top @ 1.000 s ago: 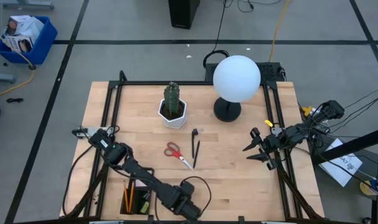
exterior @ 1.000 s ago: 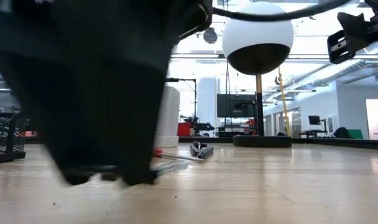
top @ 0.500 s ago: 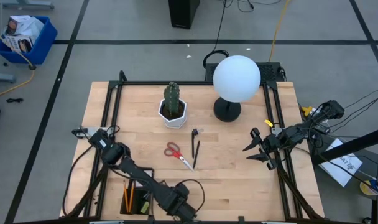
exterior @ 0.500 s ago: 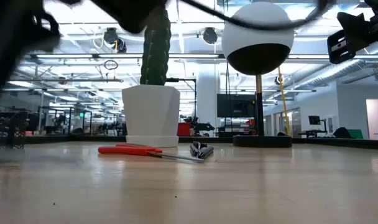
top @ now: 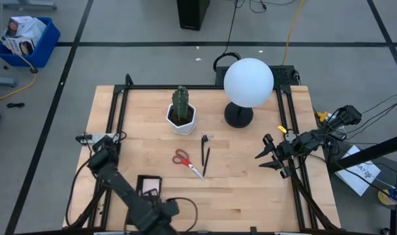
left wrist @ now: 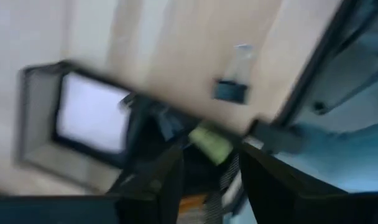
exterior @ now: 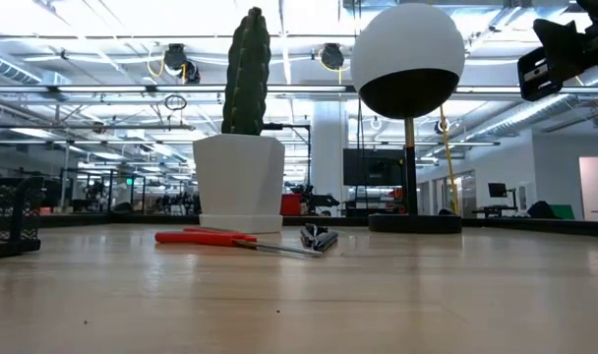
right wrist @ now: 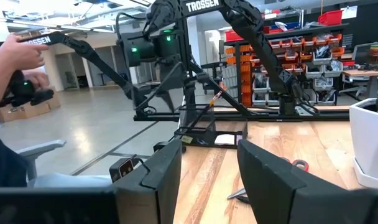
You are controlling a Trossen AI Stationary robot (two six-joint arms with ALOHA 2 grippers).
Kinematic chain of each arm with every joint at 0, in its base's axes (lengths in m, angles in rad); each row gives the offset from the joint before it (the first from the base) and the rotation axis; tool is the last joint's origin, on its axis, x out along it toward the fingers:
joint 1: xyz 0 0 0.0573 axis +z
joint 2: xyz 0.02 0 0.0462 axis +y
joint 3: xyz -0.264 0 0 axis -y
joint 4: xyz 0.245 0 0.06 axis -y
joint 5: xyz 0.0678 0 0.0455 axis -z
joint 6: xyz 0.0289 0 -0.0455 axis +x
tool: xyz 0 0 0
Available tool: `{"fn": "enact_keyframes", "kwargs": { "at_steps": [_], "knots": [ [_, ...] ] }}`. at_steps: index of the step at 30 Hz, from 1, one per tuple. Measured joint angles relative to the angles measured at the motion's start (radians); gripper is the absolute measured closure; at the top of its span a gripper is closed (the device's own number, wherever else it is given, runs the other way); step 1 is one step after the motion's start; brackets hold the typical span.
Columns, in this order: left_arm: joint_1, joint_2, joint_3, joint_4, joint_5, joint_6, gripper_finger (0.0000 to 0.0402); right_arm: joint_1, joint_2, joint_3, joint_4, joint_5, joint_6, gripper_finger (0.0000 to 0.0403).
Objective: Pick and place office supplies into organizer
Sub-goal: Put the bottom binder clip in the desk organizer
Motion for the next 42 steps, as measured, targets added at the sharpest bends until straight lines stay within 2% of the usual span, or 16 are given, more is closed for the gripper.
{"fn": "enact_keyframes", "kwargs": {
  "at_steps": [3,7,11,14,21,25,28,33,42],
  "knots": [
    [-0.033,0.0,0.0,-0.07,-0.016,-0.003,0.0268,0.0,0.0,0.0,0.0,0.0,0.0,0.025],
    [-0.051,0.0,-0.001,-0.067,-0.039,0.01,0.0299,0.0,0.0,0.0,0.0,0.0,0.0,0.025],
    [-0.041,0.0,-0.001,-0.066,-0.047,0.012,0.0309,0.0,0.0,0.0,0.0,0.0,0.0,0.025],
    [-0.021,0.0,-0.011,-0.061,-0.04,0.048,0.0292,0.0,0.0,0.0,0.0,0.0,0.0,0.025],
    [0.015,0.009,-0.021,0.011,-0.045,0.105,0.0216,0.0,0.0,0.0,0.0,0.0,0.0,0.025],
    [0.027,0.034,-0.105,0.102,-0.025,0.153,0.0185,0.0,0.0,0.0,-0.001,0.0,0.0,0.025],
    [0.034,0.034,-0.203,0.238,0.038,0.158,0.0168,0.0,0.0,0.0,-0.001,0.0,0.0,0.025],
    [0.031,0.033,-0.294,0.348,0.062,0.183,0.0151,0.0,0.0,0.0,-0.001,0.0,0.0,0.025],
    [0.01,0.028,-0.356,0.393,0.068,0.185,0.0153,0.0,0.0,0.0,-0.001,0.0,0.0,0.025]
  ]
}}
